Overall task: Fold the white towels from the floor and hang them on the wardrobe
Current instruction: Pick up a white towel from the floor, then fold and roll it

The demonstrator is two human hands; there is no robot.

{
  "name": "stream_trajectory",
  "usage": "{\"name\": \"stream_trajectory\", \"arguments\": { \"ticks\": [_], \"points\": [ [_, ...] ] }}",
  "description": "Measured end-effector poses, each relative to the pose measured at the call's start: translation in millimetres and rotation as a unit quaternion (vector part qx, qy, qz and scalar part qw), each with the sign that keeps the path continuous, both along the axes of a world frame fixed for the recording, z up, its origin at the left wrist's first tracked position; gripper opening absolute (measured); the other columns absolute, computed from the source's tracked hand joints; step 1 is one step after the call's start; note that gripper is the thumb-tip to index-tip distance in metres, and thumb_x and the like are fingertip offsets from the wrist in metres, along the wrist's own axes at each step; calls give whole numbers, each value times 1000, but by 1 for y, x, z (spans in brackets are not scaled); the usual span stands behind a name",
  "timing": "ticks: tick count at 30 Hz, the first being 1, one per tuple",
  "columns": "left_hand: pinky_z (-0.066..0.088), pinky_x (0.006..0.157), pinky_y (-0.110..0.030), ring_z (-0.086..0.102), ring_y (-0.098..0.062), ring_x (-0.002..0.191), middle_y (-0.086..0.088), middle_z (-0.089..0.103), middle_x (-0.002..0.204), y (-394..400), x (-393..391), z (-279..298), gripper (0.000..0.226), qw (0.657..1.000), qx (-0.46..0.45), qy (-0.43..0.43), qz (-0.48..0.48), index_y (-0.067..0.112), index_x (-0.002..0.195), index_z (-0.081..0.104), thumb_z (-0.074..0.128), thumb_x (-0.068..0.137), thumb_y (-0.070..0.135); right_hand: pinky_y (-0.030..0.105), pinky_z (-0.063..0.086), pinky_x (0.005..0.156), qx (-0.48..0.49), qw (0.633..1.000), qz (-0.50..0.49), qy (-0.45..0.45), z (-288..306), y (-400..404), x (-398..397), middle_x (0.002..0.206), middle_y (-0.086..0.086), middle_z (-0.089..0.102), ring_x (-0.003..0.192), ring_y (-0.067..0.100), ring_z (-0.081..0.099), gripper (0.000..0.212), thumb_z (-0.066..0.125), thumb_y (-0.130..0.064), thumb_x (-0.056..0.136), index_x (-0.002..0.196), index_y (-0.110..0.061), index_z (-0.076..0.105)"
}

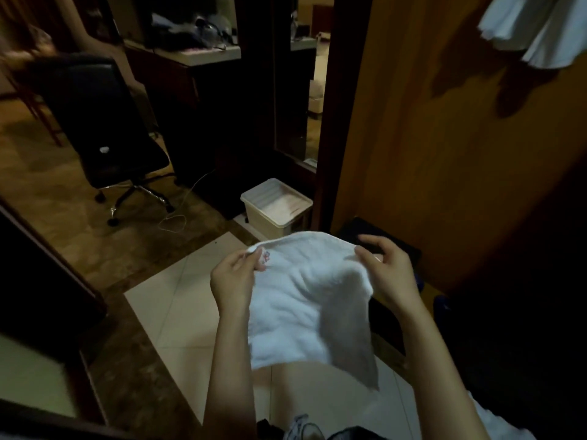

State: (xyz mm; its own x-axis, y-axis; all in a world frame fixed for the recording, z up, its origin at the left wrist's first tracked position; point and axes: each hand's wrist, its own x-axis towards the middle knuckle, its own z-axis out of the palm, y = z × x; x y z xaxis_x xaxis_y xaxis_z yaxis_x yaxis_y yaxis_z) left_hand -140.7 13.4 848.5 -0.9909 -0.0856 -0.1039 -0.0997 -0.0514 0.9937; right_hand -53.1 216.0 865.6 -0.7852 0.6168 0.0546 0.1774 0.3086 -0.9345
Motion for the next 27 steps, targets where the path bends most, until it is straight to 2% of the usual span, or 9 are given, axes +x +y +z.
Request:
{"name": "stream_trajectory", "arguments": {
  "ticks": [3, 6, 10, 12, 16, 18, 21, 24, 27],
  "points": [
    [49, 74, -31, 62, -10, 73, 10, 67, 70, 5, 9, 3, 8, 996, -75, 23, -30, 27, 76, 72, 76, 79, 21, 36, 53, 84, -34, 999, -17, 12, 11, -3, 1, 108, -3, 64, 98, 14, 61, 23, 57, -21, 95, 117, -24, 63],
    [51, 78, -36, 63, -21, 85, -1, 70, 84, 14, 12, 8, 17, 991, -103, 52, -63, 36, 71, 69, 78, 76, 23, 29, 49, 79, -17, 999, 20, 38, 25, -7, 7, 100, -7, 68, 95, 9, 61, 16, 55, -19, 96, 96, -23, 71],
    [51, 76, -40, 65, -32, 86, -13, 70, 86, 24, 14, 16, 10, 992, -14, 46, -115, 11, 84, 68, 65, 89, 19, 30, 49, 71, -34, 997, 69, 25, 37, -10, 18, 82, -4, 71, 80, 17, 64, 18, 59, -17, 93, 83, -19, 74],
    [52, 73, -36, 68, -30, 85, -14, 71, 89, 28, 17, 19, 9, 989, 19, 52, -136, 11, 89, 67, 60, 92, 17, 20, 47, 61, -72, 991, 109, 25, 44, -12, 23, 72, -5, 69, 67, 10, 63, 22, 53, -13, 96, 85, -12, 72],
    [54, 64, -22, 71, -16, 79, -4, 73, 86, 34, 25, 31, 9, 986, 68, 58, -140, 17, 91, 65, 57, 94, 14, 25, 53, 60, -153, 968, 199, 29, 62, -16, 30, 70, 12, 68, 65, 22, 68, 31, 36, 4, 96, 101, -4, 66],
    [54, 64, -21, 71, -11, 78, 3, 73, 84, 37, 26, 36, 13, 986, 61, 69, -141, 23, 88, 65, 57, 94, 14, 26, 55, 63, -149, 964, 214, 43, 69, -21, 30, 74, 14, 70, 70, 24, 70, 27, 44, 10, 92, 102, -4, 65],
    [52, 72, -32, 68, -16, 81, -2, 72, 83, 41, 28, 44, 16, 981, 43, 104, -156, 22, 85, 67, 56, 95, 15, 28, 56, 66, -110, 973, 189, 74, 76, -35, 28, 71, 16, 70, 71, 25, 72, 12, 65, 2, 85, 93, -6, 68],
    [48, 74, -37, 62, -20, 80, -13, 67, 82, 48, 33, 50, 21, 976, 36, 112, -181, 18, 83, 68, 51, 97, 18, 23, 54, 58, -44, 983, 142, 103, 78, -46, 24, 67, 11, 71, 61, 21, 71, 6, 73, -10, 80, 82, -5, 70],
    [50, 73, -32, 64, -17, 79, -9, 69, 80, 54, 40, 57, 23, 967, 60, 103, -224, 12, 90, 71, 50, 98, 16, 18, 50, 54, 4, 991, 87, 101, 80, -51, 21, 59, 4, 69, 49, 13, 66, 10, 75, -17, 80, 76, -9, 70]
  ]
}}
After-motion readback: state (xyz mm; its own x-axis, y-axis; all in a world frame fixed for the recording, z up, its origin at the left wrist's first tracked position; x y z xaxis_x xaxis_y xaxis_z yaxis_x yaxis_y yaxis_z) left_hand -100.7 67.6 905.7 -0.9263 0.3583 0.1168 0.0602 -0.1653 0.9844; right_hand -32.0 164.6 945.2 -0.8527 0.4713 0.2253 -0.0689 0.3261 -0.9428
